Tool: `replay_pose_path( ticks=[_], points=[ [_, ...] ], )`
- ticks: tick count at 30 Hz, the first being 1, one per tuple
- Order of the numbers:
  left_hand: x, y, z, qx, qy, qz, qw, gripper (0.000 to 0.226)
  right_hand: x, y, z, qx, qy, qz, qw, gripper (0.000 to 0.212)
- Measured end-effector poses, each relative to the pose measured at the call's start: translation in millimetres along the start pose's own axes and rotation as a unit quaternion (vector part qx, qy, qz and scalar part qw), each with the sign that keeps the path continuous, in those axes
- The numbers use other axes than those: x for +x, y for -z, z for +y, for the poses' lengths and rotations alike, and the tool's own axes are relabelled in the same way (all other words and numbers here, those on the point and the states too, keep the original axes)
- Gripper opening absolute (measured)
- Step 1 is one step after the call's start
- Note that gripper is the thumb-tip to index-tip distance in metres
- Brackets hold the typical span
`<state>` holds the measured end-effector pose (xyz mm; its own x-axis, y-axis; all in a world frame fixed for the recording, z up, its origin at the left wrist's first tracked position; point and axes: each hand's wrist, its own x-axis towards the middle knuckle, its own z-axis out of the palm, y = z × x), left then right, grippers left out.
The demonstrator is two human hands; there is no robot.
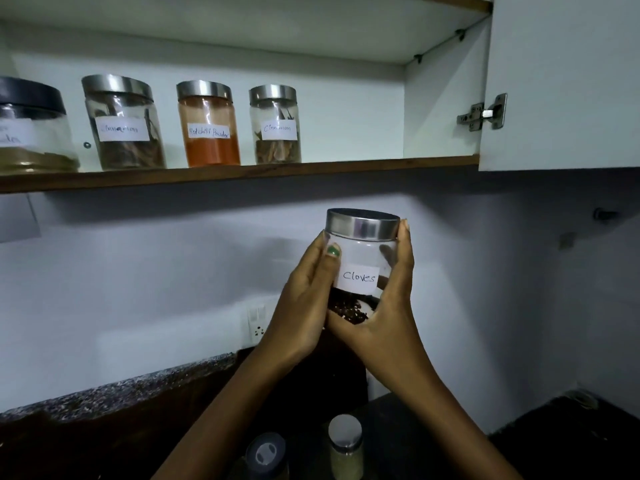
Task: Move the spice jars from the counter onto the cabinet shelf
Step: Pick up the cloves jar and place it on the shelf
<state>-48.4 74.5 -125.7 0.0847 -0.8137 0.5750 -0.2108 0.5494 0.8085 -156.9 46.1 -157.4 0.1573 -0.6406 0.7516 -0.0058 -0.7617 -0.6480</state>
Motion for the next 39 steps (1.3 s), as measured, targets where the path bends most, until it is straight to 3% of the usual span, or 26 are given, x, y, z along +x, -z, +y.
replay_pose_path(
  ticks=[4,8,13,18,25,29,33,39],
  points=[
    [12.9,-3.9,2.7,0.103,-0.04,-0.005,0.994,0.068,29.7,9.9,0.4,-0.003,0.036,0.026,0.999,0.121],
    [40.0,-9.2,12.9,0.234,-0.118,0.007,0.965,0.083,81.9,17.5,0.6,0.011,0.086,0.071,0.994,0.124],
    [91.3,-9.8,28.4,0.319,-0.168,0.055,0.931,0.084,153.8,18.3,-1.2,-0.008,0.138,0.083,0.987,0.122],
    [142.7,-4.2,33.8,0.366,-0.165,0.091,0.911,0.077,212.0,8.0,3.9,0.015,0.168,0.067,0.983,0.113],
    [173.4,1.6,11.1,0.391,-0.084,0.079,0.913,0.081,264.5,-8.0,33.9,0.023,0.06,-0.008,0.998,0.118],
    [181.0,8.8,-4.3,0.469,-0.095,0.092,0.873,0.08,278.1,-13.3,54.2,-0.019,0.032,-0.066,0.997,0.112],
    [187.2,12.2,-13.5,0.51,-0.114,0.127,0.843,0.079,288.0,-23.4,65.2,-0.142,0.028,-0.065,0.987,0.104],
    [192.4,6.2,-17.7,0.5,-0.106,0.14,0.848,0.083,289.8,-28.5,72.0,-0.206,0.043,-0.045,0.977,0.103]
  ],
)
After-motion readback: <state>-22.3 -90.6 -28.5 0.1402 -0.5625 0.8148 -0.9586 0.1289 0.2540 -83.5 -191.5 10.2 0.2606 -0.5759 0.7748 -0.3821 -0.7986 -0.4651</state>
